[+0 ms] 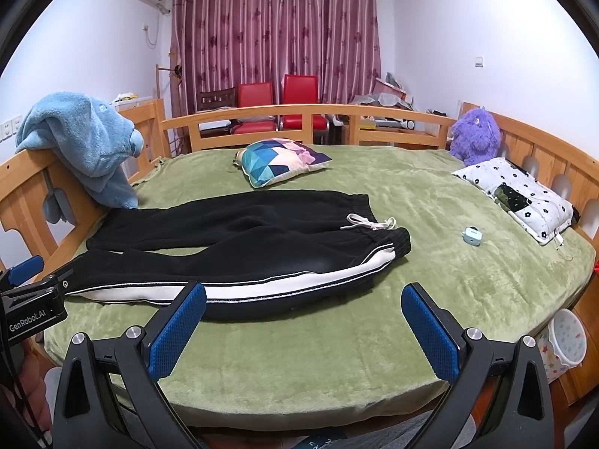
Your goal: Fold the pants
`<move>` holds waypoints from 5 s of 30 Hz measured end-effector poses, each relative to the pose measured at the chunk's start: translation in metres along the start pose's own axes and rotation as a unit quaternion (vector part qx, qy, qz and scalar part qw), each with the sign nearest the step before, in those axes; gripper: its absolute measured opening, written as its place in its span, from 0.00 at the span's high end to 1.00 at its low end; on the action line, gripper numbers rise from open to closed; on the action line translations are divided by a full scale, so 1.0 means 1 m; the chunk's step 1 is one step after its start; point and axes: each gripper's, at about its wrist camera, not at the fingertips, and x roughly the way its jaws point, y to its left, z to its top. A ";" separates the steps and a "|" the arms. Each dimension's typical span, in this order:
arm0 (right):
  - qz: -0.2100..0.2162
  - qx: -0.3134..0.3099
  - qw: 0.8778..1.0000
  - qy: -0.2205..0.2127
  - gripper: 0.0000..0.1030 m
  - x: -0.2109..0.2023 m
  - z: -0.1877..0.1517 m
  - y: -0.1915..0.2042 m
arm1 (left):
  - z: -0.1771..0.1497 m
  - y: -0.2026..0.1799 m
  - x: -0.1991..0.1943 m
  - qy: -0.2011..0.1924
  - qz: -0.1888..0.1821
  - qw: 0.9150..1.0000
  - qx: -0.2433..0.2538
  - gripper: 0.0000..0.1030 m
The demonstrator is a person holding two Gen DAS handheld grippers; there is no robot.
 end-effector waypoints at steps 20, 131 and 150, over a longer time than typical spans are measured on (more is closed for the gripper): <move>0.005 -0.005 1.000 -0.001 0.01 0.014 0.003 0.005 | 0.007 -0.001 0.001 -0.012 0.000 1.000 -0.002 0.01; -0.008 0.019 0.977 0.213 0.21 0.310 -0.043 -0.050 | -0.074 0.224 0.308 0.221 0.010 0.902 -0.370 0.96; 0.016 0.111 0.974 0.199 0.21 0.290 -0.042 -0.072 | -0.114 0.228 0.219 0.199 -0.026 0.926 -0.321 0.94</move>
